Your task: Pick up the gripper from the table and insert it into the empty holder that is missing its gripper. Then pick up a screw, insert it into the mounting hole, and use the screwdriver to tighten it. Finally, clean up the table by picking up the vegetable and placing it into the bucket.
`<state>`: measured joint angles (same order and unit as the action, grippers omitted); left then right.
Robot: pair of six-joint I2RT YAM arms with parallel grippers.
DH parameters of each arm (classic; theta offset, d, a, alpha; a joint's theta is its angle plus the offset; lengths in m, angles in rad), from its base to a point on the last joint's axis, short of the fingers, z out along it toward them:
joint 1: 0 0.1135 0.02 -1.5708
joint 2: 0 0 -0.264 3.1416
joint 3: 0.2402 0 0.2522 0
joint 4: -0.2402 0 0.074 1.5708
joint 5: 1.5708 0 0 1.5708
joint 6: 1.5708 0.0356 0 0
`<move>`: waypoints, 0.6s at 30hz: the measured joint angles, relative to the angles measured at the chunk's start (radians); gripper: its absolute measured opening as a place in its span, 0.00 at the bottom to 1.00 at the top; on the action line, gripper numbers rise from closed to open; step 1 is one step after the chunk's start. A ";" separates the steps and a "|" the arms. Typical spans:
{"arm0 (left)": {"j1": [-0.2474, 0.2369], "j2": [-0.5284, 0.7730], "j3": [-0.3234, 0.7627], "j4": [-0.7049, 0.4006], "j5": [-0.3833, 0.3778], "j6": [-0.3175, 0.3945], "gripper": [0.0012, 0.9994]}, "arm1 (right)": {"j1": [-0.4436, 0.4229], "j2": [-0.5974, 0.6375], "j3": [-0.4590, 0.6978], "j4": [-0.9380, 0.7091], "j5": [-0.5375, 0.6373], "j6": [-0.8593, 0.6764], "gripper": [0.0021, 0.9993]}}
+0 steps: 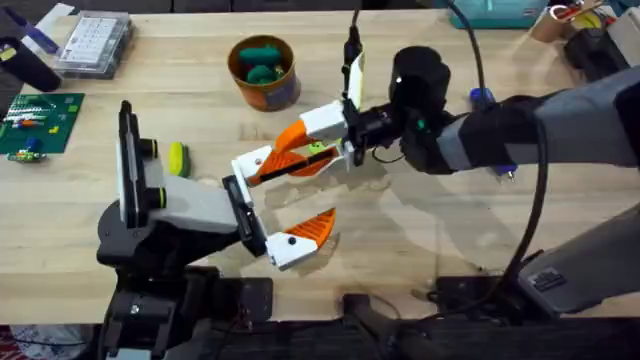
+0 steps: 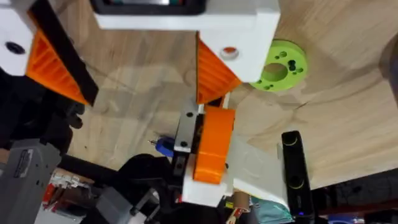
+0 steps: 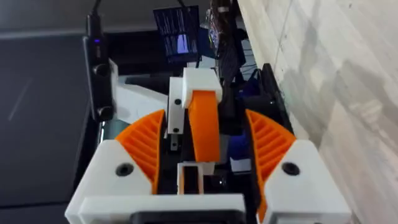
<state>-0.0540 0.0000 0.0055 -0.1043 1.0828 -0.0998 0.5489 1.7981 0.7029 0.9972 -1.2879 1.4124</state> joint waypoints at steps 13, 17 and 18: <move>0.000 0.000 0.000 0.000 0.002 0.003 0.99 | -0.036 0.000 0.000 -0.001 -0.063 0.000 0.81; 0.000 0.000 0.000 0.000 0.002 0.003 0.99 | -0.061 0.000 0.000 -0.002 -0.067 -0.001 0.97; 0.000 0.000 0.000 0.000 0.002 0.003 0.99 | -0.065 0.000 0.000 -0.001 -0.067 -0.002 0.98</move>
